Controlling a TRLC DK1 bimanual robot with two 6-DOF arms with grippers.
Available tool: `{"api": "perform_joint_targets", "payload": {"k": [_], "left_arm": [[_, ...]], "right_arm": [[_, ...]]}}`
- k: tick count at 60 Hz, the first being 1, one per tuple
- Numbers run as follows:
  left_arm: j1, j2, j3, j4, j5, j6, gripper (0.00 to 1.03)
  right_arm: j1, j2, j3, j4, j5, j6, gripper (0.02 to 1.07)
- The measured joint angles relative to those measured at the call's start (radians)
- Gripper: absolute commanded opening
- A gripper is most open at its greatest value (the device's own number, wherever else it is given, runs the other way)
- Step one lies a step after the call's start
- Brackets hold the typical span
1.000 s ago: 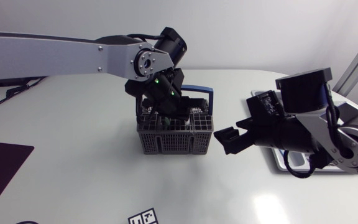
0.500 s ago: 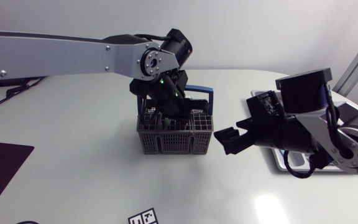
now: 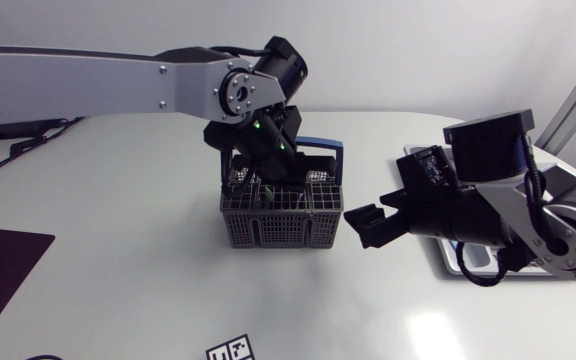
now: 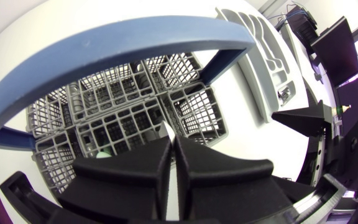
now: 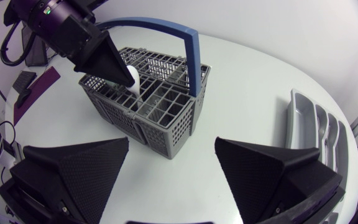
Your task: Transfer all utensils from the basket to the drawer tray.
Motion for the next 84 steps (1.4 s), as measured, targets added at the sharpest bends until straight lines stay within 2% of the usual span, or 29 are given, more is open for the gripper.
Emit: {"api": "perform_joint_targets", "payload": {"k": [46,64,68,84], "left_arm": [[-0.011,-0.231,-0.039,0.024,0.057,0.003,0.04],[-0.027,-0.349,-0.094,0.024,0.1,0.071,0.04],[-0.027,-0.378,-0.114,0.024,0.122,0.098,0.04],[-0.032,-0.437,-0.229,0.032,0.286,0.257,0.04]], "right_arm": [[0.006,-0.024,-0.011,0.0,0.007,-0.022,1.02],[0.006,-0.11,-0.012,-0.009,0.0,-0.187,1.02],[0.006,-0.121,-0.012,-0.028,-0.018,-0.223,1.02],[-0.023,-0.159,-0.008,-0.147,-0.231,-0.372,1.02]]}}
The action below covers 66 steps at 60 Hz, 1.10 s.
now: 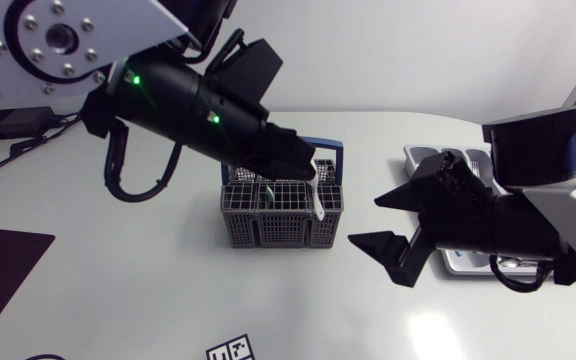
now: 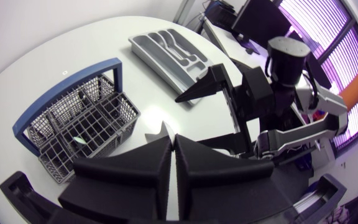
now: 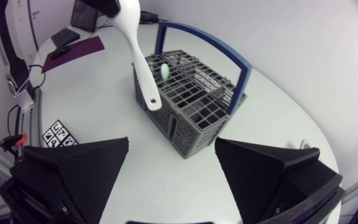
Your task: Transfer all utensils from the basket to the drawer tray.
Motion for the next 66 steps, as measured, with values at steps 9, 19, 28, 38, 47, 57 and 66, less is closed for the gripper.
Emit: {"api": "perform_joint_targets", "payload": {"k": [9,19,28,38,47,57,66], "left_arm": [[-0.037,-0.019,-0.051,0.0,0.061,0.101,0.03],[-0.106,-0.049,-0.107,-0.012,0.092,0.206,0.03],[-0.162,-0.069,-0.137,-0.058,0.105,0.293,0.03],[-0.179,-0.081,-0.148,-0.073,0.112,0.343,0.03],[-0.186,-0.085,-0.154,-0.072,0.126,0.368,0.04],[-0.198,-0.086,-0.159,-0.076,0.127,0.372,0.03],[-0.21,-0.089,-0.169,-0.076,0.13,0.375,0.03]], "right_arm": [[-0.005,-0.018,0.005,-0.079,-0.111,-0.071,1.02],[0.015,-0.041,0.005,-0.174,-0.197,-0.146,1.02],[0.047,-0.067,0.006,-0.256,-0.278,-0.216,0.96],[0.109,-0.087,0.006,-0.336,-0.32,-0.271,0.88],[0.15,-0.114,0.012,-0.341,-0.325,-0.277,0.73],[0.152,-0.115,0.021,-0.34,-0.324,-0.277,0.61],[0.153,-0.115,0.021,-0.34,-0.326,-0.276,0.54]]}}
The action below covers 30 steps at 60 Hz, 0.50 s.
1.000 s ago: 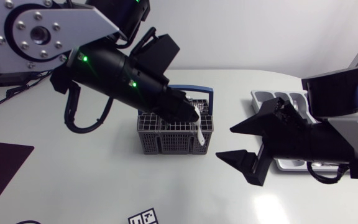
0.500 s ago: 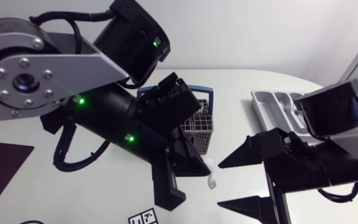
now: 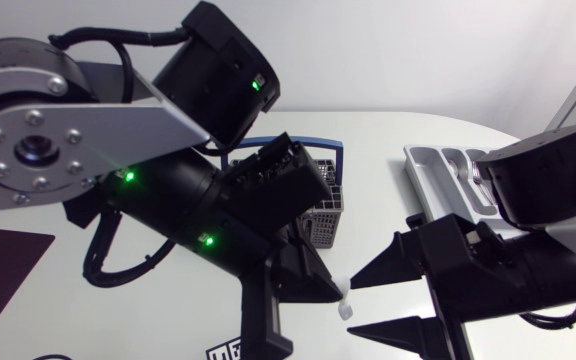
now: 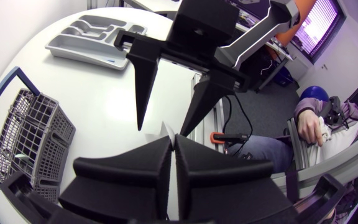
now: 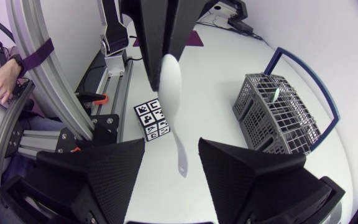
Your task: Transfer all utensils from the basket to the drawer tray.
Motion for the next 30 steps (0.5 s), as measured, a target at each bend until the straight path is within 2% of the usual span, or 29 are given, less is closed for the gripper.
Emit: {"api": "perform_joint_targets", "payload": {"k": [9,22,30], "left_arm": [[-0.008,0.0,-0.007,-0.003,0.0,0.0,0.03],[-0.009,-0.001,-0.007,-0.003,0.004,0.0,0.03],[-0.015,-0.001,-0.007,-0.003,0.007,0.0,0.03]], "right_arm": [[0.001,0.0,0.0,0.001,-0.009,0.0,0.47],[0.014,0.0,0.001,0.008,-0.009,0.001,0.46],[0.028,0.0,0.001,0.019,-0.01,0.002,0.3]]}}
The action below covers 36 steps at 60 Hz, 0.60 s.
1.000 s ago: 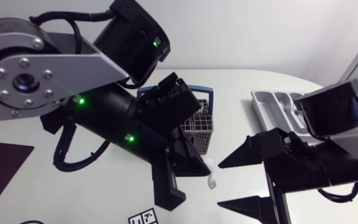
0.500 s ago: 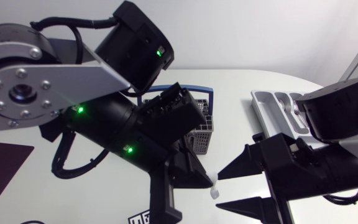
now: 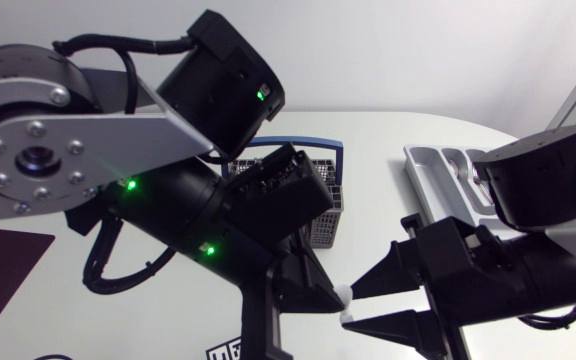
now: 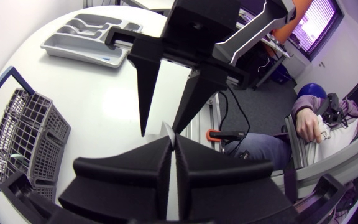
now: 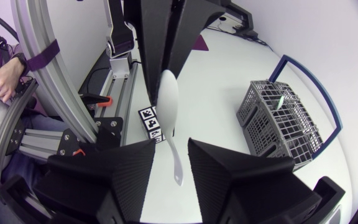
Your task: Transfer all utensils from the basket to the drawer tray.
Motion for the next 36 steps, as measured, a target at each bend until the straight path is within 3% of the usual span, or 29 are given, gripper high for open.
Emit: {"api": "perform_joint_targets", "payload": {"k": [7,18,28,32,33,34,36], "left_arm": [[0.0,0.0,0.0,0.0,0.001,0.0,0.03],[0.0,0.0,0.0,0.0,0.001,0.0,0.03],[0.003,0.0,0.0,0.004,0.001,-0.001,0.06],[0.011,0.0,0.0,0.014,0.01,-0.006,0.25],[0.013,0.0,0.0,0.016,0.012,-0.01,0.41],[0.016,0.0,0.0,0.021,0.011,-0.012,0.42],[0.023,0.0,0.0,0.035,0.011,-0.018,0.69]], "right_arm": [[0.004,0.0,0.0,0.012,0.0,0.003,0.28],[0.005,0.0,0.0,0.016,0.0,0.004,0.08],[0.01,0.006,0.0,0.015,-0.008,0.003,0.07],[0.018,0.006,0.0,0.015,-0.007,0.003,0.07],[0.018,0.006,0.0,0.015,-0.008,0.003,0.07],[0.018,0.006,0.0,0.016,-0.008,0.003,0.07],[0.018,0.007,0.0,0.015,-0.01,0.004,0.07]]}}
